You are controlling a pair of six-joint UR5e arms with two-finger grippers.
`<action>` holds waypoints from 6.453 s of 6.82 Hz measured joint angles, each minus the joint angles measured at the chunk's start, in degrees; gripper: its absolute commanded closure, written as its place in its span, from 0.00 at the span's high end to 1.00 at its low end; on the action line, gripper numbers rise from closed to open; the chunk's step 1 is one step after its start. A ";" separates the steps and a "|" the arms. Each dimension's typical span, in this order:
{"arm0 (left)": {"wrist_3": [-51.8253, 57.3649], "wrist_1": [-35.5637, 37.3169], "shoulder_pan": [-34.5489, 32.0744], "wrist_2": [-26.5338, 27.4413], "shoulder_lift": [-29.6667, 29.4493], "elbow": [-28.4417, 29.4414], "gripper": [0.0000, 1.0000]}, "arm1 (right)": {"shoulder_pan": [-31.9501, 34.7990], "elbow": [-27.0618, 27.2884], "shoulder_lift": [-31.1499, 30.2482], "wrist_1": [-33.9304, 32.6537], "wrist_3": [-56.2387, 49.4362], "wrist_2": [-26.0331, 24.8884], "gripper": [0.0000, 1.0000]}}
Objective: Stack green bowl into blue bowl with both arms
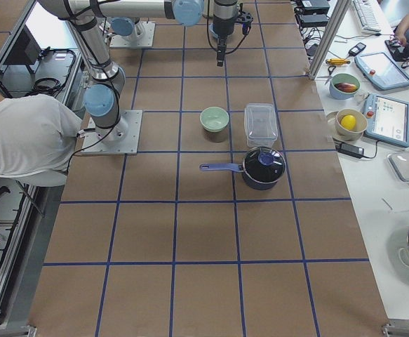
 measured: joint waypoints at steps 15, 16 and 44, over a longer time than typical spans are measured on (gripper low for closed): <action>3.10 33.94 6.19 3.83 -17.65 -22.64 0.29 | 0.09 0.58 -0.23 -0.22 0.00 0.01 1.00; 1.51 34.84 5.44 3.69 -18.46 -22.80 0.00 | 0.17 0.58 -0.23 -0.17 0.04 0.01 1.00; 4.52 10.53 1.11 1.85 -2.65 -3.82 1.00 | -14.26 30.16 10.66 -35.99 -18.72 -0.23 0.43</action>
